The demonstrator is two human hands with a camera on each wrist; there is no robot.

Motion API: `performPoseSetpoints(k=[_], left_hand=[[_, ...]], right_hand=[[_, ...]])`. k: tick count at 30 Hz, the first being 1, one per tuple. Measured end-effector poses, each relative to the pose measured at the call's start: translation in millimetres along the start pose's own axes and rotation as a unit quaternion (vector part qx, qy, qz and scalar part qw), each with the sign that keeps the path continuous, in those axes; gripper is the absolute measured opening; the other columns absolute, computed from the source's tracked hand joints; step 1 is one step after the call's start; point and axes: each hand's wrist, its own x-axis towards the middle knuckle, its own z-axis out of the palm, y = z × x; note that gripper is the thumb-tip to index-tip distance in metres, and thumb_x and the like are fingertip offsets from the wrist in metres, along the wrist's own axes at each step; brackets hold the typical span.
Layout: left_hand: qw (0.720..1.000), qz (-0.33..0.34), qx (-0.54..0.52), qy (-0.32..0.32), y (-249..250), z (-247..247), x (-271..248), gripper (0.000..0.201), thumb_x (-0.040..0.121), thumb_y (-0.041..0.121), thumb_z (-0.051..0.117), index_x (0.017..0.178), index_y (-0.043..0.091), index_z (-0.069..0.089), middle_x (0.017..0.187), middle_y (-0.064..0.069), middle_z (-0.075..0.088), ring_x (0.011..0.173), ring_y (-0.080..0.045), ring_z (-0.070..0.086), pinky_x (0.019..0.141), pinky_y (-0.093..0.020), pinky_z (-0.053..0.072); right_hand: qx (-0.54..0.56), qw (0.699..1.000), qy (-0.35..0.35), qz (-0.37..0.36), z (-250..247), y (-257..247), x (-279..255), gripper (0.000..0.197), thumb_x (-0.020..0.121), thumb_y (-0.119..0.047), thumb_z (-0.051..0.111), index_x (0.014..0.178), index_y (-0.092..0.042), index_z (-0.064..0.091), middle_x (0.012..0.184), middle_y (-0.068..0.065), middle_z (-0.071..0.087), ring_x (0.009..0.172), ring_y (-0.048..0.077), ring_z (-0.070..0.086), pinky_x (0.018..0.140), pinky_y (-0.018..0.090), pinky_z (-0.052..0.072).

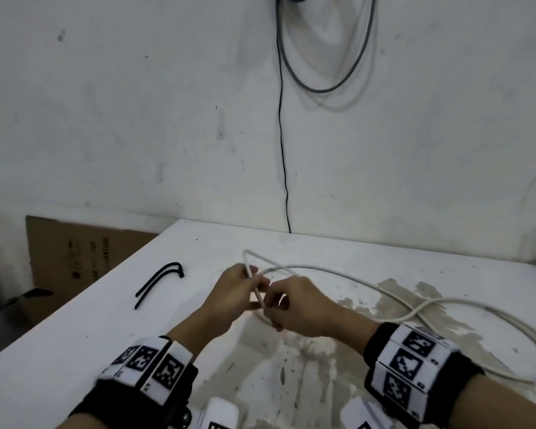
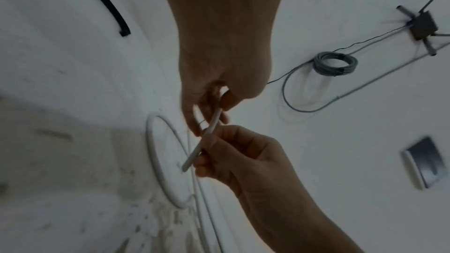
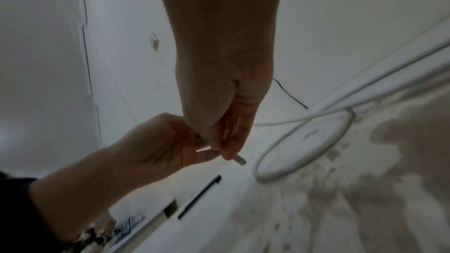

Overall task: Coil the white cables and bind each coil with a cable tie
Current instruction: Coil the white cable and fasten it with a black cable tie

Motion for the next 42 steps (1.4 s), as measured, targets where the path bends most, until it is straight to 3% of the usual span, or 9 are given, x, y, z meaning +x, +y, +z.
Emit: performPoseSetpoints(k=[6, 10, 12, 15, 22, 25, 31, 36, 42], left_hand=[[0.990, 0.140, 0.013, -0.021, 47.5, 9.8, -7.5, 0.026, 0.094, 0.000, 0.033, 0.104, 0.009, 0.055, 0.065, -0.005, 0.042, 0.048, -0.012, 0.037, 0.046, -0.022, 0.034], [0.985, 0.133, -0.048, -0.102, 72.6, 6.2, -16.6, 0.030, 0.090, -0.001, 0.028, 0.081, 0.008, 0.055, 0.051, 0.004, 0.025, 0.040, -0.007, 0.016, 0.040, -0.016, 0.013], [0.977, 0.117, -0.079, -0.160, 83.0, 6.3, -23.0, 0.030, 0.092, 0.007, 0.029, 0.072, 0.011, 0.050, 0.048, 0.008, 0.022, 0.039, -0.006, 0.014, 0.040, -0.014, 0.012], [0.955, 0.104, -0.174, -0.217, 98.3, 7.0, -30.4, 0.030, 0.090, 0.019, 0.035, 0.063, 0.017, 0.047, 0.045, 0.011, 0.019, 0.035, -0.004, 0.013, 0.036, -0.012, 0.012], [0.840, 0.150, -0.421, -0.309, 129.3, 1.4, -33.7, 0.011, 0.075, 0.021, 0.055, 0.066, 0.015, 0.059, 0.051, 0.006, 0.014, 0.037, -0.007, 0.009, 0.031, -0.015, 0.010], [0.858, 0.167, -0.420, -0.245, 136.7, 8.2, -36.9, 0.018, 0.080, 0.023, 0.043, 0.068, 0.016, 0.054, 0.050, 0.006, 0.012, 0.039, -0.008, 0.006, 0.033, -0.015, 0.007], [0.849, 0.262, -0.455, -0.068, 152.1, 10.4, -25.8, 0.019, 0.098, 0.015, 0.033, 0.086, 0.012, 0.048, 0.047, 0.009, 0.036, 0.035, -0.002, 0.024, 0.036, -0.013, 0.020], [0.888, 0.380, -0.248, 0.073, 145.6, 16.0, -12.1, 0.002, 0.100, 0.006, 0.033, 0.101, 0.007, 0.035, 0.096, 0.003, 0.063, 0.042, -0.005, 0.036, 0.045, -0.017, 0.035], [0.870, 0.481, 0.035, 0.106, 113.6, 34.3, 0.7, 0.029, 0.099, 0.002, 0.030, 0.127, 0.003, 0.022, 0.144, 0.002, 0.037, 0.077, -0.011, 0.067, 0.058, -0.021, 0.054]], right_hand=[[0.073, 0.967, 0.232, -0.079, -46.2, -4.5, -9.7, 0.011, 0.073, -0.014, 0.072, 0.070, -0.010, 0.062, 0.066, 0.004, 0.063, 0.058, 0.018, 0.059, 0.059, 0.030, 0.052], [-0.058, 0.912, 0.392, -0.102, -74.3, 4.9, -3.3, 0.042, 0.074, -0.015, 0.065, 0.113, -0.012, 0.051, 0.113, 0.005, 0.049, 0.097, 0.018, 0.046, 0.082, 0.020, 0.035], [-0.109, 0.928, 0.353, -0.056, -83.5, 7.8, -2.1, 0.049, 0.083, -0.021, 0.060, 0.129, -0.024, 0.042, 0.134, -0.007, 0.038, 0.117, 0.017, 0.031, 0.089, 0.029, 0.025], [-0.060, 0.966, 0.250, -0.030, -88.5, 12.5, -6.4, 0.034, 0.093, -0.025, 0.051, 0.123, -0.036, 0.038, 0.113, -0.032, 0.044, 0.117, 0.007, 0.028, 0.098, 0.037, 0.021], [0.014, 0.980, 0.198, -0.020, -73.3, 23.6, -11.8, 0.055, 0.089, -0.026, 0.060, 0.130, -0.029, 0.023, 0.117, -0.009, 0.019, 0.107, 0.013, 0.044, 0.098, 0.034, 0.040], [0.094, 0.976, 0.196, -0.008, -73.0, 18.5, -9.4, 0.052, 0.092, -0.013, 0.053, 0.130, -0.028, 0.020, 0.117, 0.000, 0.027, 0.092, 0.019, 0.055, 0.073, 0.012, 0.045], [0.172, 0.984, 0.047, 0.019, -65.3, 18.6, -27.7, 0.030, 0.099, -0.018, 0.042, 0.124, -0.032, 0.049, 0.071, 0.004, 0.056, 0.043, 0.017, 0.050, 0.040, 0.026, 0.044], [0.175, 0.984, -0.020, 0.030, -77.6, 21.4, -52.0, 0.025, 0.097, -0.032, 0.046, 0.115, -0.033, 0.064, 0.048, -0.001, 0.044, 0.037, 0.011, 0.039, 0.042, 0.023, 0.040], [0.015, 0.998, -0.030, 0.056, -111.6, 15.1, -71.1, 0.028, 0.094, -0.044, 0.044, 0.106, -0.035, 0.068, 0.052, -0.005, 0.043, 0.047, 0.010, 0.038, 0.053, 0.020, 0.037]])
